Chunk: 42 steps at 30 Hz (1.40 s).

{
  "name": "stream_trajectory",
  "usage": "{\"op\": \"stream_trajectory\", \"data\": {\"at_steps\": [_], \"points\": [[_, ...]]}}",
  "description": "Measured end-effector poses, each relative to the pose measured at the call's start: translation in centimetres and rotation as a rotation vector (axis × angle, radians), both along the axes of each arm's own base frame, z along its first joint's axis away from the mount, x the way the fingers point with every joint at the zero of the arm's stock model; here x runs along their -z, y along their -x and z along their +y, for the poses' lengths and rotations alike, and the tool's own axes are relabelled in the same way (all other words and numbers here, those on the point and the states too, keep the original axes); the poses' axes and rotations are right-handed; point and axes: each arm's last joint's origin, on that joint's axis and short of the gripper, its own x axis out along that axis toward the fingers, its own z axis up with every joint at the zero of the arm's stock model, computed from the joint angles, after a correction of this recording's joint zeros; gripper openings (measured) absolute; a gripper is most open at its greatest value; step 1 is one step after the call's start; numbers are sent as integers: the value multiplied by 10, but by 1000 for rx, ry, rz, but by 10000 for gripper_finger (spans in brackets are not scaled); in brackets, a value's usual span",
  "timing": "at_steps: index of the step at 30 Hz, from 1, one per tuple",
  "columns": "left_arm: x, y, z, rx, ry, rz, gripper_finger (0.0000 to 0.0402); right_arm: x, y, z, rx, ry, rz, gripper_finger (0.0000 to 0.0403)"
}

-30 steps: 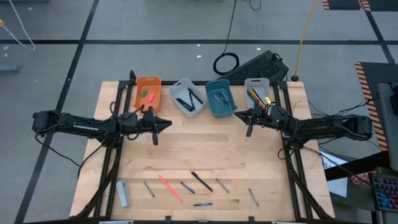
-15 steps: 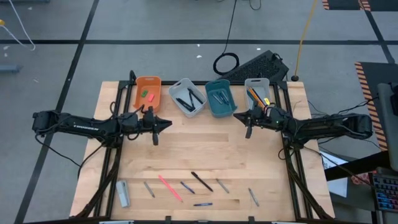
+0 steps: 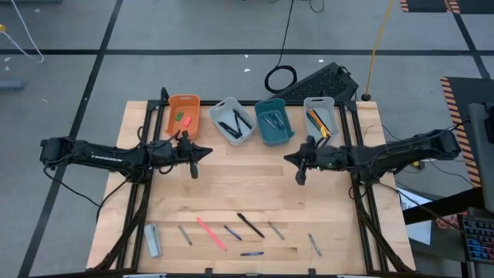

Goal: Sort crayons/erasers/pens/pencils in bins
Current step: Put the gray crayon into the blue bin

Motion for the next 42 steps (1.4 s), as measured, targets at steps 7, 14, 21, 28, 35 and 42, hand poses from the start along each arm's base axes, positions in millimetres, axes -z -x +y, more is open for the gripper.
{"op": "stream_trajectory", "data": {"at_steps": [7, 14, 21, 28, 35, 42], "points": [[1, 0, 0, 17, 8, 6, 3, -2, -22, 25, 28, -115, 144, 0], [1, 0, 0, 16, 17, 7, 10, -2, -49, 43, 33, -225, 294, 0], [1, 0, 0, 12, 34, 5, 14, -1, -56, 57, 66, -304, 419, 0], [-2, -1, 0, 12, 30, -33, 36, 1, -53, 61, 82, -338, 465, 3], [-3, -1, 0, 12, 30, -45, 35, 2, -51, 60, 82, -329, 485, 3], [-4, -1, 0, 13, 25, -45, 35, 6, -49, 63, 85, -352, 526, 4]]}}
